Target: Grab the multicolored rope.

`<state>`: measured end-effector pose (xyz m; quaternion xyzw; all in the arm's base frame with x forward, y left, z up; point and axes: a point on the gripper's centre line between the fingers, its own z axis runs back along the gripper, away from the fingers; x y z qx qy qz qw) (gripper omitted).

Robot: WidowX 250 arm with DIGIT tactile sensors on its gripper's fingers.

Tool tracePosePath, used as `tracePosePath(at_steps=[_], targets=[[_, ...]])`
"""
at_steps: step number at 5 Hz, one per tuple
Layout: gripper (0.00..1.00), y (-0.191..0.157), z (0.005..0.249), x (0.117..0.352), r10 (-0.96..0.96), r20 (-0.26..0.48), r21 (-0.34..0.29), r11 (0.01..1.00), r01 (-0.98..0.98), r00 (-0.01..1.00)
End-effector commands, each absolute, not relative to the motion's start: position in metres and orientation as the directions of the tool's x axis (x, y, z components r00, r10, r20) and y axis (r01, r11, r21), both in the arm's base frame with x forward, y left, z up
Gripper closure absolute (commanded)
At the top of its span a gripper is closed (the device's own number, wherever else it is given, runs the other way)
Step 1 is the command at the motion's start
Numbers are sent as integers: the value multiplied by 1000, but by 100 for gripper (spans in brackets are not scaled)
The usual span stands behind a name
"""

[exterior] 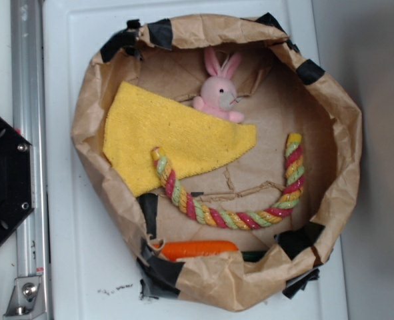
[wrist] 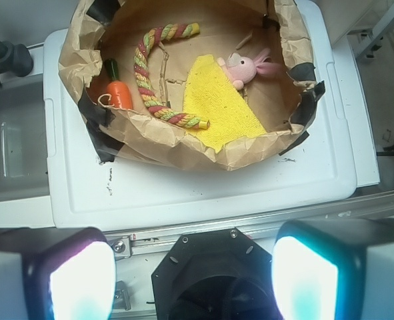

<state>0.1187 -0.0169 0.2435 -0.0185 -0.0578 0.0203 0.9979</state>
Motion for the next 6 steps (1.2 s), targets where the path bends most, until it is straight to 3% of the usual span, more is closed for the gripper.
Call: tracePosePath(at_steps=[1,2,3,4,5,6], targets=[[0,-17,243,119,43,115,-39,998,-38,992],[0,-11,212,169,-125,34,-61,990,126,992],[0,2,189,217,-125,-29,-76,990,122,992],[0,2,158,242,-196,-94,-84,979,188,976],[0,-14,105,248,-270,-194,-70,963,261,943],[0,-30,64,243,-301,-246,-60,954,295,921]])
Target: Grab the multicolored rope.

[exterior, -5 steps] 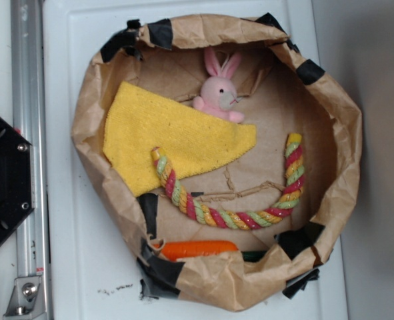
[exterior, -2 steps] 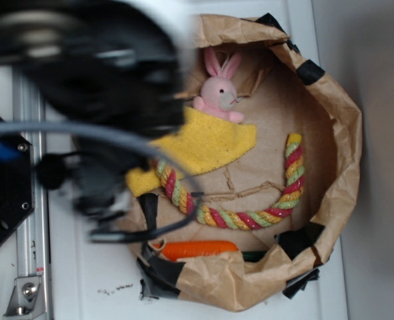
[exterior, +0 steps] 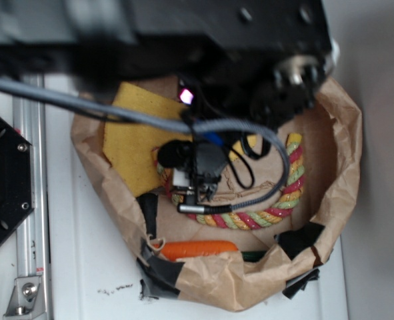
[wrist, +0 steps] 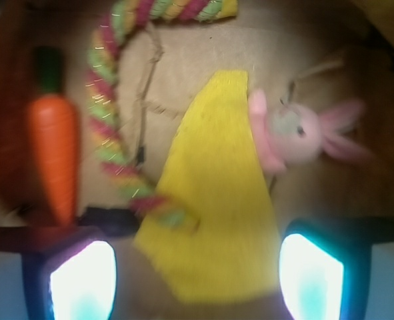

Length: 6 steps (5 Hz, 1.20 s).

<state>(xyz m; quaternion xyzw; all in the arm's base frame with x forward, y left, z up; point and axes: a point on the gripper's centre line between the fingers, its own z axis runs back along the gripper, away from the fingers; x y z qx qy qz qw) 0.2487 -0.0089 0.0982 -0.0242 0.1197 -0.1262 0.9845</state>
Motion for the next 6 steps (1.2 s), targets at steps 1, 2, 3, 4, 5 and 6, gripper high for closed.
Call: tracePosePath(at_steps=[1,2,3,4,5,6], targets=[[0,-47,41,226,-416,-209,-103,909,403,885],[0,-66,41,206,-554,-118,-121,832,542,824],[0,-72,29,200,-569,-141,-94,822,562,810],[31,-72,17,201,-552,-189,-74,833,548,812],[100,-76,16,201,-563,-169,-66,826,560,809],[100,-70,43,211,-522,-119,-22,852,523,845]])
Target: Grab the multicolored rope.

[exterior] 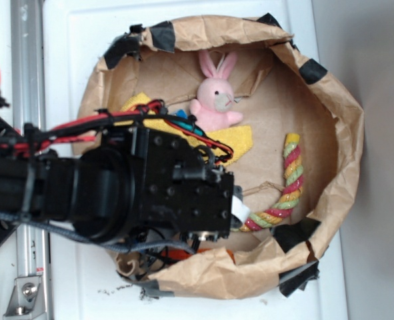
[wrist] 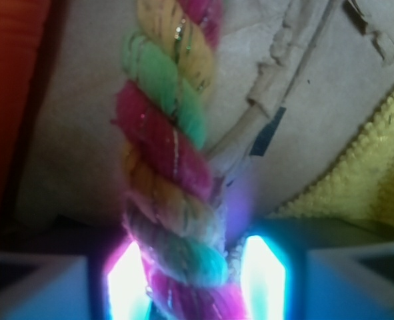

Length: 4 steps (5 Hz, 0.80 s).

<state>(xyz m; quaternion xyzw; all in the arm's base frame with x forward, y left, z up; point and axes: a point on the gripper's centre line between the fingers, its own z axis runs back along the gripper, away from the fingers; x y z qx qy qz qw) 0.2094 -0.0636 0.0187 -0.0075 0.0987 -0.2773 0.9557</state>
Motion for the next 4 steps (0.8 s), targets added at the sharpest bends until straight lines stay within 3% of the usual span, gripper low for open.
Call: tracePosePath(at_steps=[1,2,3,4], targets=[[100,-32,93,232,-295,13,52,954,294,955],[100,5,143,230,-56,151,17,998,54,987],[100,14,193,222,-6,197,16,1000,3,980],[100,8,206,219,-15,196,37,999,8,980]])
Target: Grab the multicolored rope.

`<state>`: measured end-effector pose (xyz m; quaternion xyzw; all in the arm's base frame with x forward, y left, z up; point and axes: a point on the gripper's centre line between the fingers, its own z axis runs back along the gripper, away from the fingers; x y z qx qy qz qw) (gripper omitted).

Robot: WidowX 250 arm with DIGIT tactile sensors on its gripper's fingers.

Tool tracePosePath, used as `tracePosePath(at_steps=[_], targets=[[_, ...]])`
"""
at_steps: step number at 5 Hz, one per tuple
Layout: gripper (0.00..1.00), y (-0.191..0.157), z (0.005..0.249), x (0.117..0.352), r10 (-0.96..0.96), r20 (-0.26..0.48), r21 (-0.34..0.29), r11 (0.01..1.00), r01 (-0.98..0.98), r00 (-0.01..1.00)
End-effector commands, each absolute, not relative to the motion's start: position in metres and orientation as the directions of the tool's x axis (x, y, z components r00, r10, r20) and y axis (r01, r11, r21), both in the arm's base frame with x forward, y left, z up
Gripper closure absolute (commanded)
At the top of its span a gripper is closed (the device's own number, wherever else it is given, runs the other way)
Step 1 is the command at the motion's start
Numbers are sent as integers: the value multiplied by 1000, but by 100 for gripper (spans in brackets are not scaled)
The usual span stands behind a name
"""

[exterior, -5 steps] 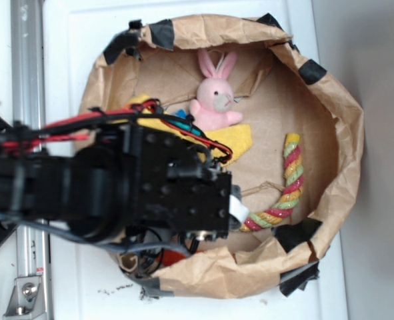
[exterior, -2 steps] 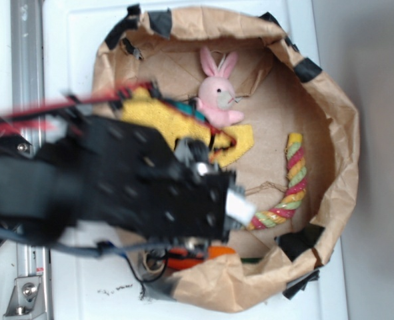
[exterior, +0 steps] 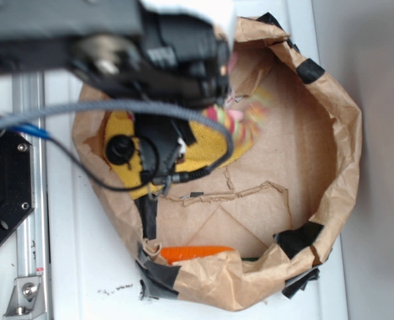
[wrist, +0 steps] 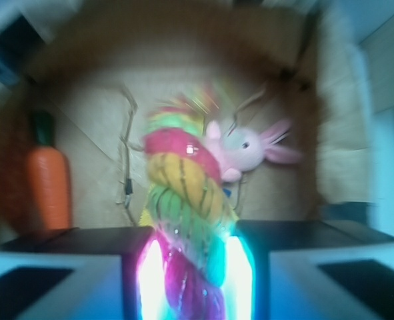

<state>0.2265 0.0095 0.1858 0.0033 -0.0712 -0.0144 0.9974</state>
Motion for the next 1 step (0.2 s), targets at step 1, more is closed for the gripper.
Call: tracePosePath(at_steps=[1], targets=[[100,3,199,218,1,193,6,1000,-2,981]])
